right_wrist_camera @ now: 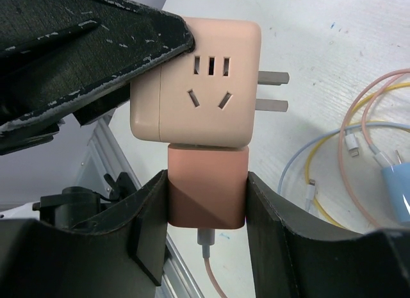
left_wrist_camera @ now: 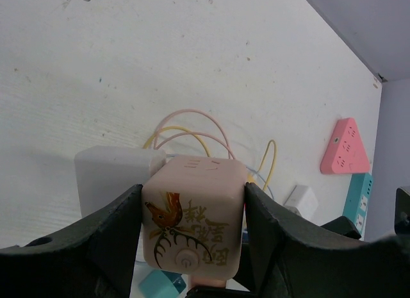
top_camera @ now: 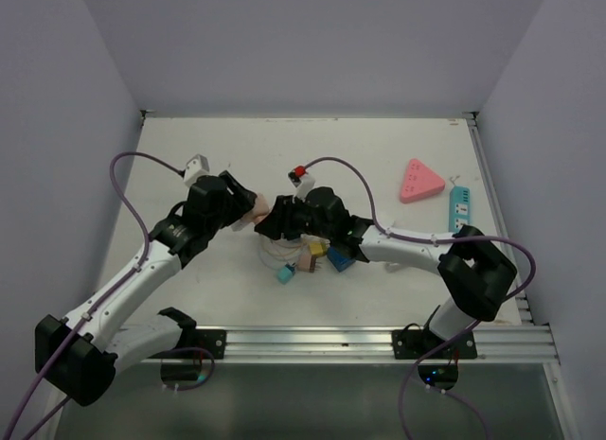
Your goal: Pull the plug off the socket
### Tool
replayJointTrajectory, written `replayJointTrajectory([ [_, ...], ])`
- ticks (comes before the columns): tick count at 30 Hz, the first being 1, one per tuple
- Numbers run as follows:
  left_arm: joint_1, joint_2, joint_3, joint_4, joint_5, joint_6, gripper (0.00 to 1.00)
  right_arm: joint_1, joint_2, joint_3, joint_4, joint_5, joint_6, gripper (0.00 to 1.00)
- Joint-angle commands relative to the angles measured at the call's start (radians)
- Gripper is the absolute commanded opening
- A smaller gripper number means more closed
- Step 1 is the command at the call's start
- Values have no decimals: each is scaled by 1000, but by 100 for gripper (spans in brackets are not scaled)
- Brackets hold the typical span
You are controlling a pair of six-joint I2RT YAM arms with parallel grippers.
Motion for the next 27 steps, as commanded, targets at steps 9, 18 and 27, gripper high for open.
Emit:
replayJointTrajectory([
  [9,53,2,54,310,-497,-91,0,73,-25,-81,-231,-69,21,0],
  [18,53,26,92,280,-420,-20,0,71,-47,-72,-315,22,-25,0],
  [27,53,33,133,94,-198,111,0,62,-25,11,-458,168,-90,16],
])
